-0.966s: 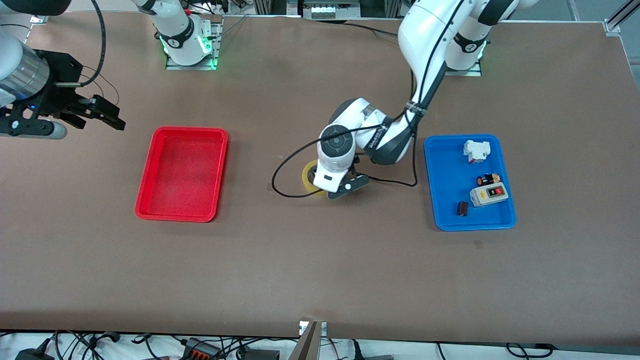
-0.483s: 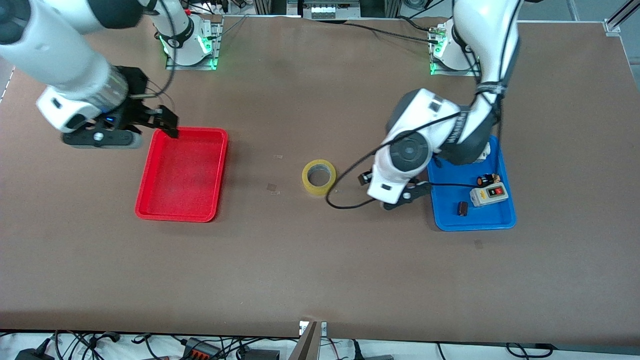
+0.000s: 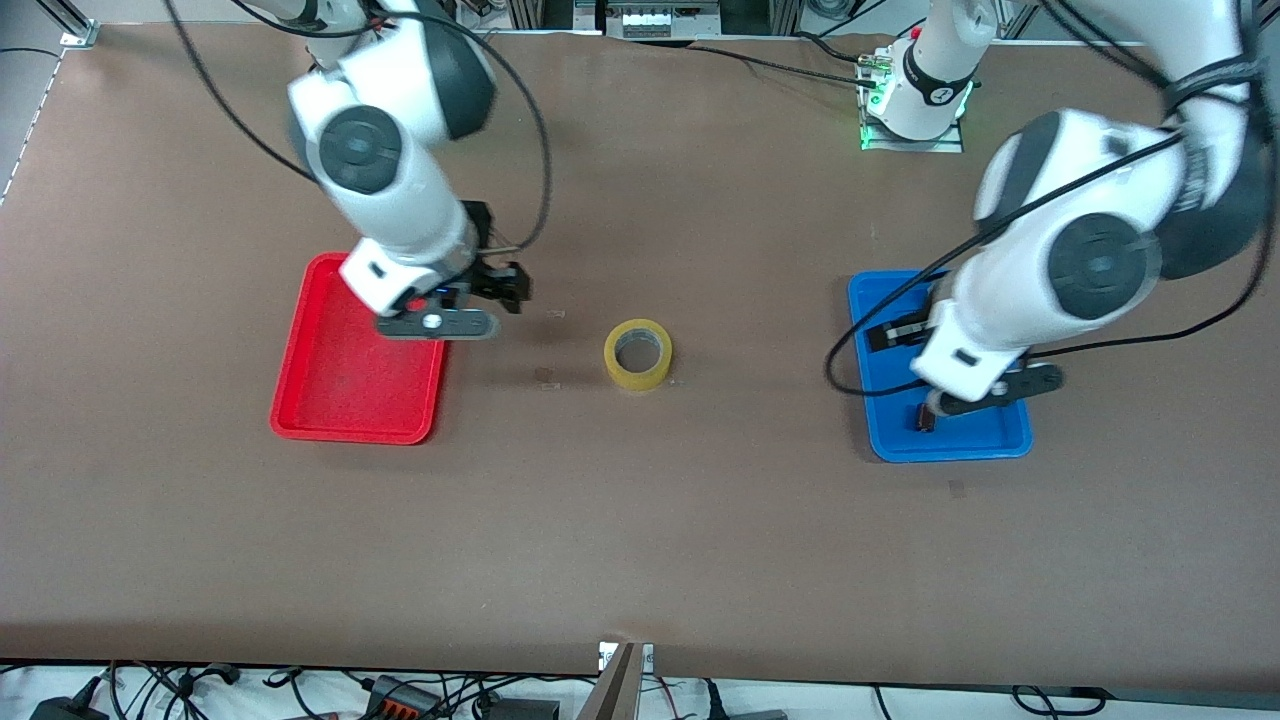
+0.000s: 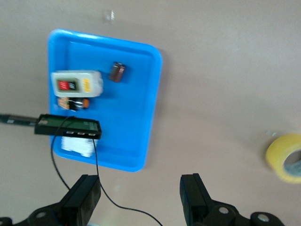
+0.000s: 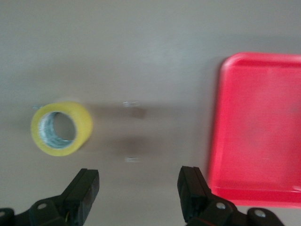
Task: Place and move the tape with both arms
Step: 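Grasp the tape rim with the right gripper while the left gripper withdraws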
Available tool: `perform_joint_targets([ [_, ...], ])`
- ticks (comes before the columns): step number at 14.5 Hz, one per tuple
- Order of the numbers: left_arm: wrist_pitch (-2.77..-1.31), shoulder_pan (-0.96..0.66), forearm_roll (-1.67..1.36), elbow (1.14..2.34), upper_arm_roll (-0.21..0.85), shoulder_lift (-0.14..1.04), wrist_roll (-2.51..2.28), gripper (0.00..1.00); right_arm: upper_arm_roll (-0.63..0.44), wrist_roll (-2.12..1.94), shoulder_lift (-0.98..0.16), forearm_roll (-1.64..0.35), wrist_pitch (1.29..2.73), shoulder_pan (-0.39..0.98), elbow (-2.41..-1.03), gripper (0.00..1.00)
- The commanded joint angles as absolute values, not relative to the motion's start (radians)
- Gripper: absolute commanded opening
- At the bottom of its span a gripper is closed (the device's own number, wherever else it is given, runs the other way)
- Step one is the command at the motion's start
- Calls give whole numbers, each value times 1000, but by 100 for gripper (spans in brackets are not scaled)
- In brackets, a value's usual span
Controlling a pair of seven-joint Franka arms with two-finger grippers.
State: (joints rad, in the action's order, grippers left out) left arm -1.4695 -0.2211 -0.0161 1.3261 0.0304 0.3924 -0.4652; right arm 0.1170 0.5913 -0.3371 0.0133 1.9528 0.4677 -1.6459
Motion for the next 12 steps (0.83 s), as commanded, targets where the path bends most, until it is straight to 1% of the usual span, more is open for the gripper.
perform_joint_targets([
  [1, -1445, -135, 0, 1345, 41, 353, -289, 100, 109, 698, -423, 23, 2049, 526, -1632, 98],
  [4, -1405, -36, 14, 1313, 49, 319, -79, 100, 109, 699, -521, 25, 2169, 570, -1632, 98],
  [6, -1416, -5, 9, 1337, 40, 249, 53, 100, 109, 701, -561, 25, 2212, 592, -1632, 98],
  [9, -1475, 20, 3, 1439, 40, 157, 95, 100, 107, 701, -620, 25, 2284, 615, -1632, 98],
  [11, -1535, 18, 2, 1541, 40, 85, 95, 100, 104, 701, -652, 25, 2324, 632, -1632, 98],
  [12, -1554, 18, 0, 1572, 41, 57, 95, 100, 104, 701, -664, 25, 2333, 635, -1629, 98],
])
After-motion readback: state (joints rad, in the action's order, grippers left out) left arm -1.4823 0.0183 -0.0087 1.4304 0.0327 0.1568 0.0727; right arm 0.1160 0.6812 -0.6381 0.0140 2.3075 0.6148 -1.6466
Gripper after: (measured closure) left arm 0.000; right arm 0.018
